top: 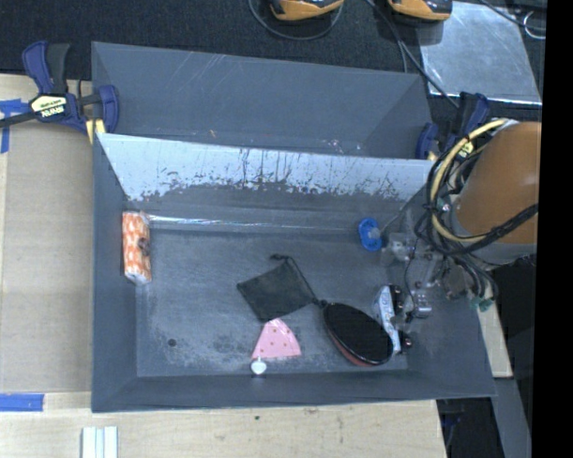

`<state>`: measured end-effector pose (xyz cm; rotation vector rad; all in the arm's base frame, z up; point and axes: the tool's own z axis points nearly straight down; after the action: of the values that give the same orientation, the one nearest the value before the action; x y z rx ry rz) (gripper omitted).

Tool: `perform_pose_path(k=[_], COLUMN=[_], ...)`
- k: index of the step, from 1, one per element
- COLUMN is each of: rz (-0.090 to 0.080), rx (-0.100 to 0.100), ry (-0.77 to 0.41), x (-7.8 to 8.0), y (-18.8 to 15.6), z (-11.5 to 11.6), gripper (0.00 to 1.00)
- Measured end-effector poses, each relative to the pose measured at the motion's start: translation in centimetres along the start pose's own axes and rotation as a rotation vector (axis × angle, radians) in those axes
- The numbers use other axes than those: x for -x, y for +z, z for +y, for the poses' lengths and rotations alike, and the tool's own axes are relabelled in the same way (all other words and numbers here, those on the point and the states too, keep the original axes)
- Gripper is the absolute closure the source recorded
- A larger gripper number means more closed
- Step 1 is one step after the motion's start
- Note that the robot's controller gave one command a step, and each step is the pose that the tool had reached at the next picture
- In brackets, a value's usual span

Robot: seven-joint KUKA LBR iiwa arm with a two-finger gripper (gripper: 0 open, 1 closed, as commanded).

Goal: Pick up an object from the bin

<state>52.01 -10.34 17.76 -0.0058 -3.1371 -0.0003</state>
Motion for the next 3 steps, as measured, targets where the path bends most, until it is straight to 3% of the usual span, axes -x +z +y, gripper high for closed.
perform_pose_path(k=[1,2,3], rz=[-0.008,-0.007,-0.007], rx=[-0.001,-0.001,-0.003], ry=[-0.003,-0.149,-0.043], x=[0.1,0.6,2.8], y=[-0.5,5.6,9.5], z=[0.1,2.8,6.3], gripper=[0.00,0.00,0.00])
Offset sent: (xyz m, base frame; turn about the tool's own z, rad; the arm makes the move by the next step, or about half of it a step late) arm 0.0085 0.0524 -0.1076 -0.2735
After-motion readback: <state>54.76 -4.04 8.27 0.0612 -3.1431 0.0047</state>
